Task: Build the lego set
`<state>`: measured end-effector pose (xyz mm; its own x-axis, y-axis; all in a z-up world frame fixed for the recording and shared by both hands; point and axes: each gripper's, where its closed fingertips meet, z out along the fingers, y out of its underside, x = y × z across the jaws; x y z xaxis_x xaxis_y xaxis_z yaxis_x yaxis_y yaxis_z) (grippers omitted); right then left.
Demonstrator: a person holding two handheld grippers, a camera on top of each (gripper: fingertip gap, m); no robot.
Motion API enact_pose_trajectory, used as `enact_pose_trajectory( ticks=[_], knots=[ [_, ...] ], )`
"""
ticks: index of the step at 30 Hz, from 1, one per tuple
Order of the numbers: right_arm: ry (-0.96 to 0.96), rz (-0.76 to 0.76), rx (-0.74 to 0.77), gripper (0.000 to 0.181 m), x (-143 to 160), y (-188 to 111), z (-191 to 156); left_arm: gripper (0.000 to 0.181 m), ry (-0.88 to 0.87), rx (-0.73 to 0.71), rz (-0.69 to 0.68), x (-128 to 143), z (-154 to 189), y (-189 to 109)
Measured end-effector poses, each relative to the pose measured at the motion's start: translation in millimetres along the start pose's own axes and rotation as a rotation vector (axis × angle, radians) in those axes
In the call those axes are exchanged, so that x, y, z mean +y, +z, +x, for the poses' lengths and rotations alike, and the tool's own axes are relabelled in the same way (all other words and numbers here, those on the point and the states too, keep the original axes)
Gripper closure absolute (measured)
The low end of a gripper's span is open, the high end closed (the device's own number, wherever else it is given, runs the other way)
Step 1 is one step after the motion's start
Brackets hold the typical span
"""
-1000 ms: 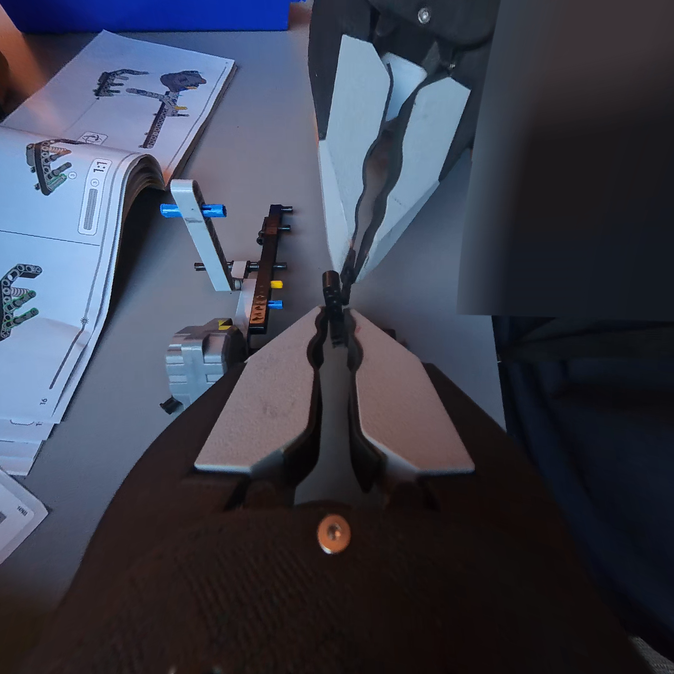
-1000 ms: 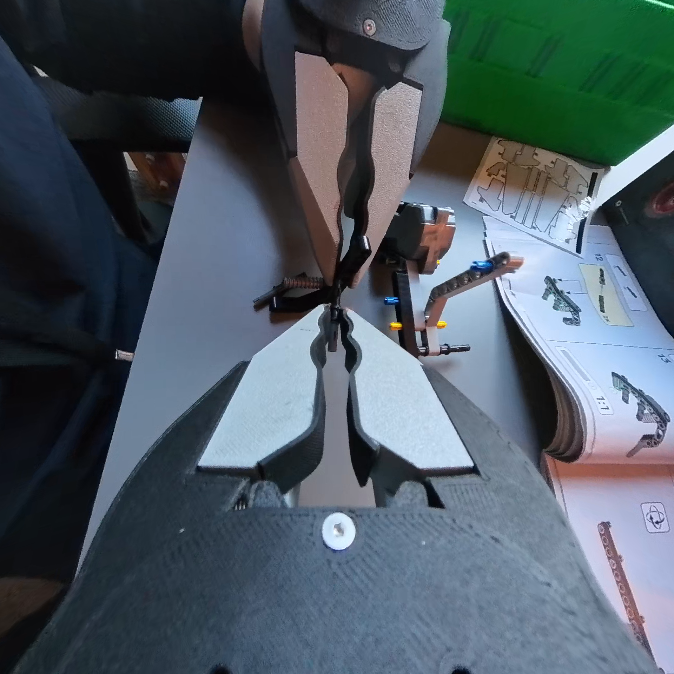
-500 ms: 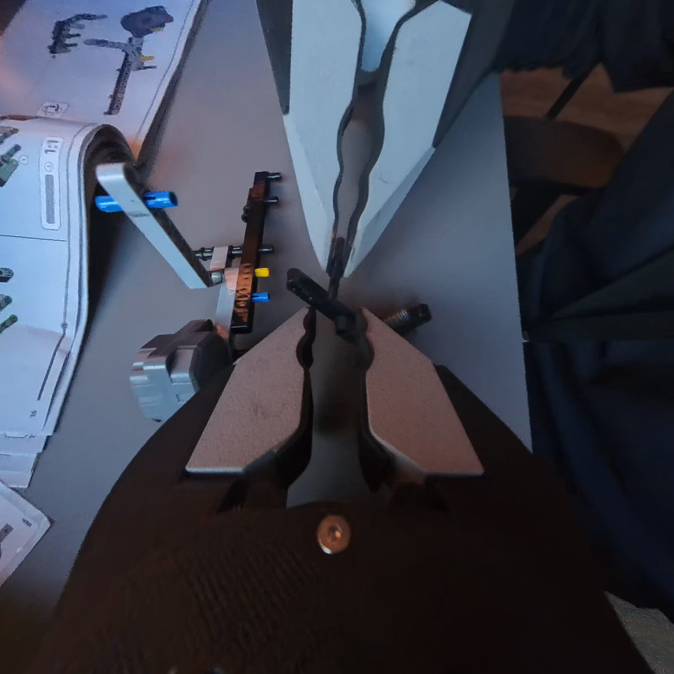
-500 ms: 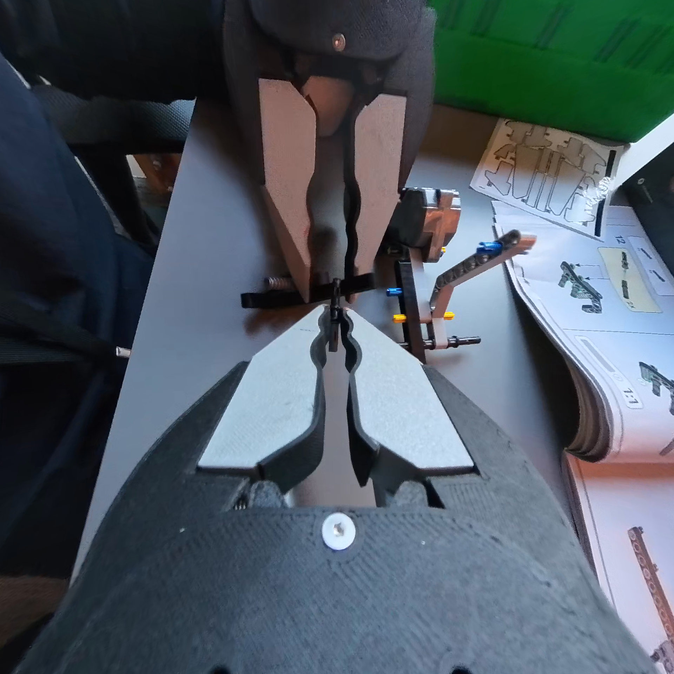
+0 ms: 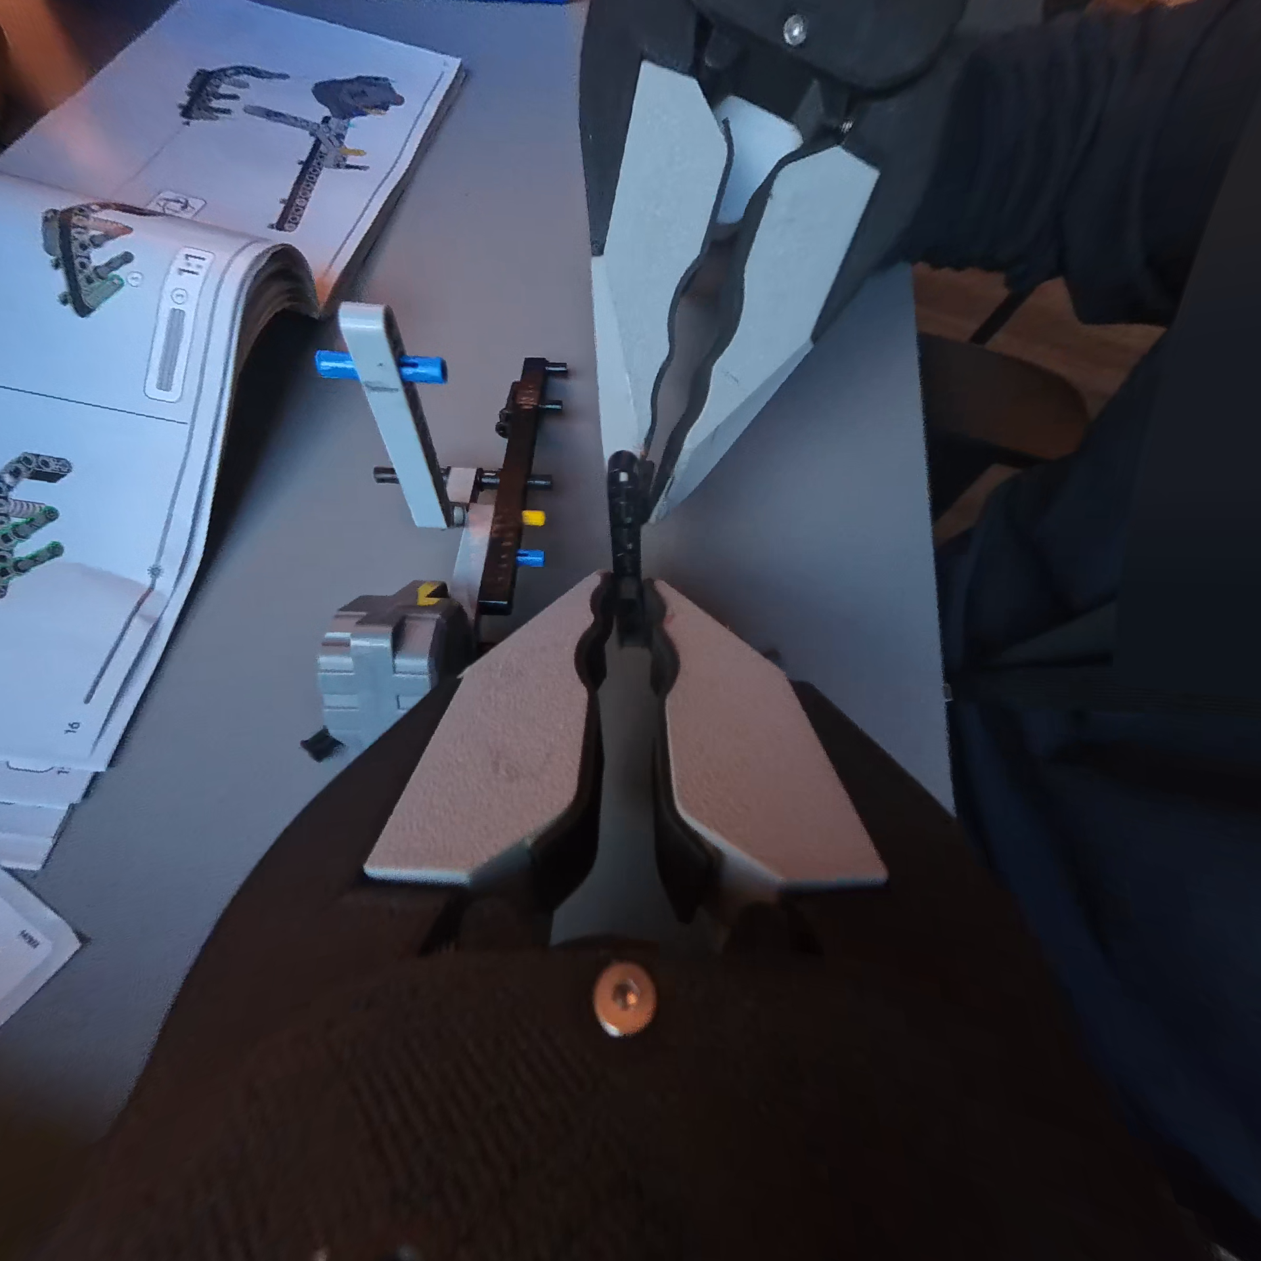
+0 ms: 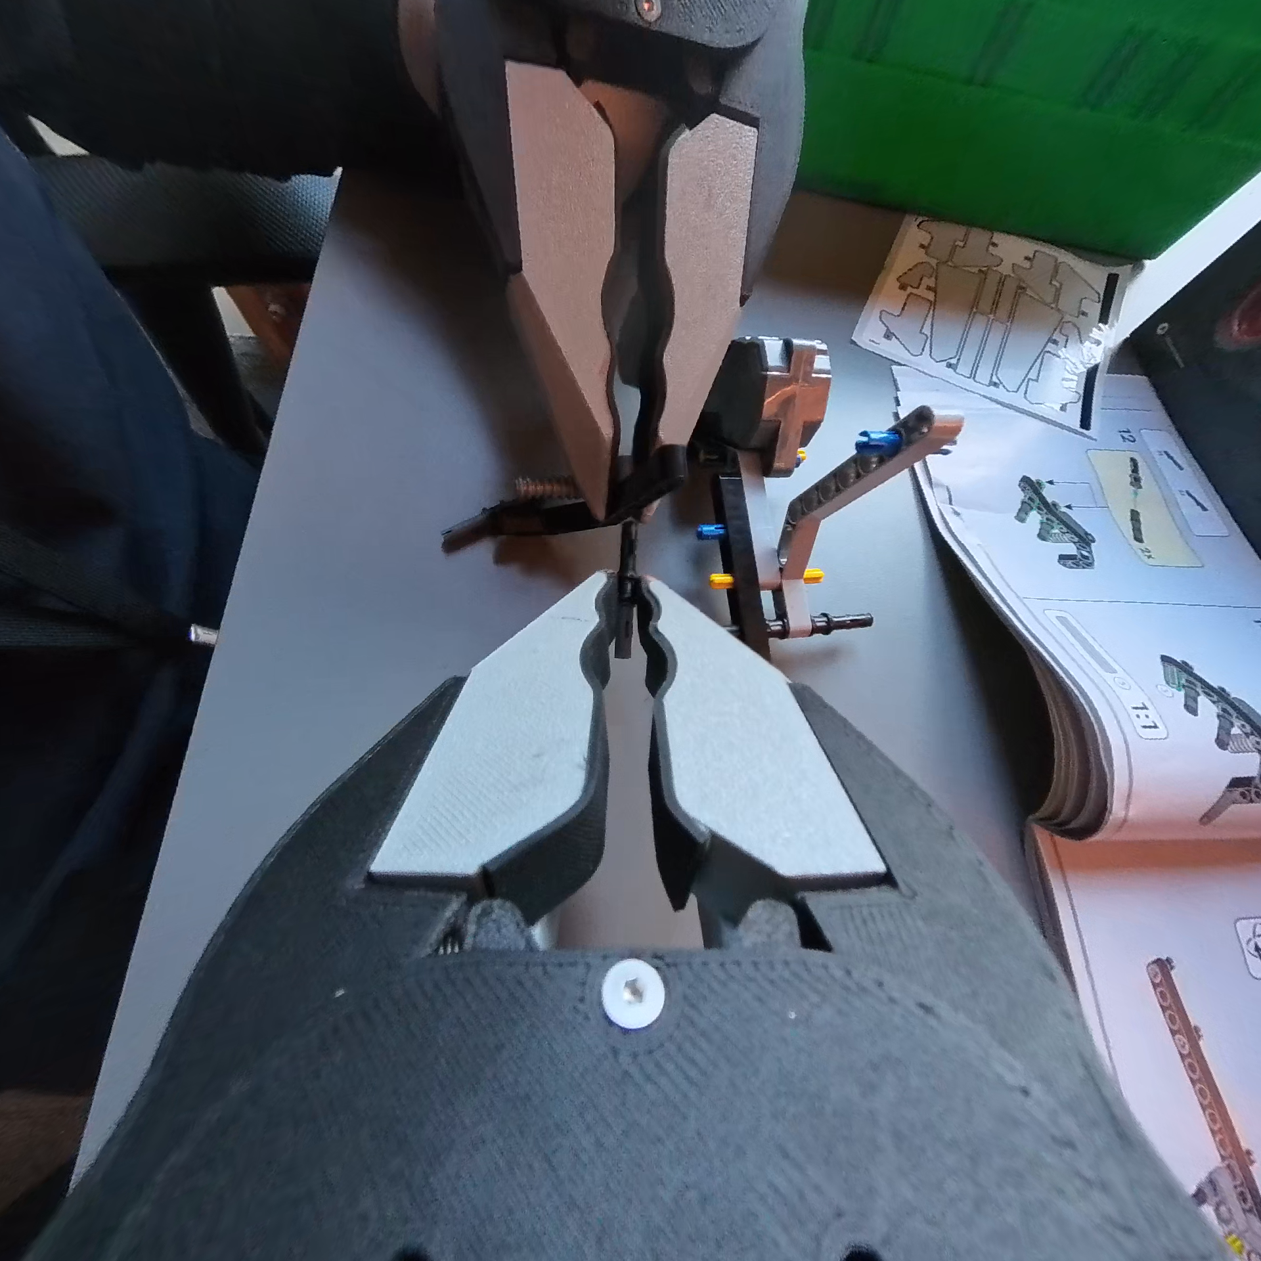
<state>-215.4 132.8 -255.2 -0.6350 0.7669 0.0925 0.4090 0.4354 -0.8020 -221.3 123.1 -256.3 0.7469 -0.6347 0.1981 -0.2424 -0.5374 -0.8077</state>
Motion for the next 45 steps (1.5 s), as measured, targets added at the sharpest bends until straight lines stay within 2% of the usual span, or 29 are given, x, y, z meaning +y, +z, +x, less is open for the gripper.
enact_pose_trajectory(
  ticks=[4, 12, 20, 45],
  knots=[
    [0.038, 0.056, -0.025, 0.179, -9.6, -6.1, -0.7, 0.177, -0.158, 0.115, 0.095, -10.5, 3.0, -8.6],
    [0.086, 0.097, -0.040, 0.179, -16.2, -12.0, 0.0, 0.177, -0.261, 0.197, 0.141, -15.6, 3.9, -12.4],
    [0.091, 0.098, -0.035, 0.180, -17.7, -11.5, -0.2, 0.177, -0.276, 0.261, 0.131, -15.1, 11.4, -11.8],
    [0.055, 0.085, -0.044, 0.180, -18.1, -9.6, -4.4, 0.176, -0.266, 0.241, 0.097, -11.0, 12.2, -7.5]
  ],
)
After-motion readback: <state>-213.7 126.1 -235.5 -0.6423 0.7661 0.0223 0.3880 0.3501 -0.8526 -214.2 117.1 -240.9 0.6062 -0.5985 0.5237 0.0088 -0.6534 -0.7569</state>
